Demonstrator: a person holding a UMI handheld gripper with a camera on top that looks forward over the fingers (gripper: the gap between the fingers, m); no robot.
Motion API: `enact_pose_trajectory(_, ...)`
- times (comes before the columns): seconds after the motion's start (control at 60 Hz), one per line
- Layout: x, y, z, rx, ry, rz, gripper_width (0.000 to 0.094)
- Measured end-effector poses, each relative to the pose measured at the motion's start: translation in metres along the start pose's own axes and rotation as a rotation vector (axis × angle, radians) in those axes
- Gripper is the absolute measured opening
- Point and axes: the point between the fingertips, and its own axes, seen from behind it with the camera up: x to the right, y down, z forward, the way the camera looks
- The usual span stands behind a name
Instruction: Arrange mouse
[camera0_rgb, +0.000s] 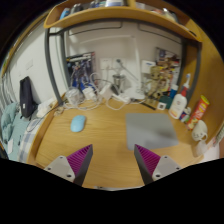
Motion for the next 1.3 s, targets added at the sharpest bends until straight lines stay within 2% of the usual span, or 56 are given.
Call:
enact_pose_trajectory(0.133,-0.082,-0.007,0.049,-0.031,-0.070,-0.008,0.0847)
enact_pose_trajectory(0.267,-0.141,-0.018,0.100,-0.059,-0.098,-0.013,0.0857)
enact_pose_trajectory(0.533,-0.176,-0.034,0.188,-0.106,-0.034,0.019,0.0850)
enact_pose_trajectory(0.717,-0.178,-0.026,0.225,-0.140,0.005,0.002,0.0812)
enact_pose_trajectory(0.733,-0.178,-0.025,0.227,-0.143,0.008,-0.001,0.0835)
enact_pose_trajectory(0.783,-0.179,-0.030,0.232,-0.109,0.011,-0.002,0.0754)
enact_pose_trajectory(0.933,-0.180,-0.035,0.234,-0.069,0.019,0.005,0.0598)
enact_pose_trajectory(0.967,-0.181,-0.035,0.235,-0.059,0.018,0.002,0.0521)
enact_pose_trajectory(1.067,-0.182,-0.035,0.235,-0.044,0.003,-0.006,0.0484)
enact_pose_trajectory(1.183,-0.183,-0.034,0.233,-0.041,-0.025,-0.037,0.0368)
enact_pose_trajectory(1.3,-0.183,-0.032,0.231,-0.063,-0.048,-0.083,0.0364)
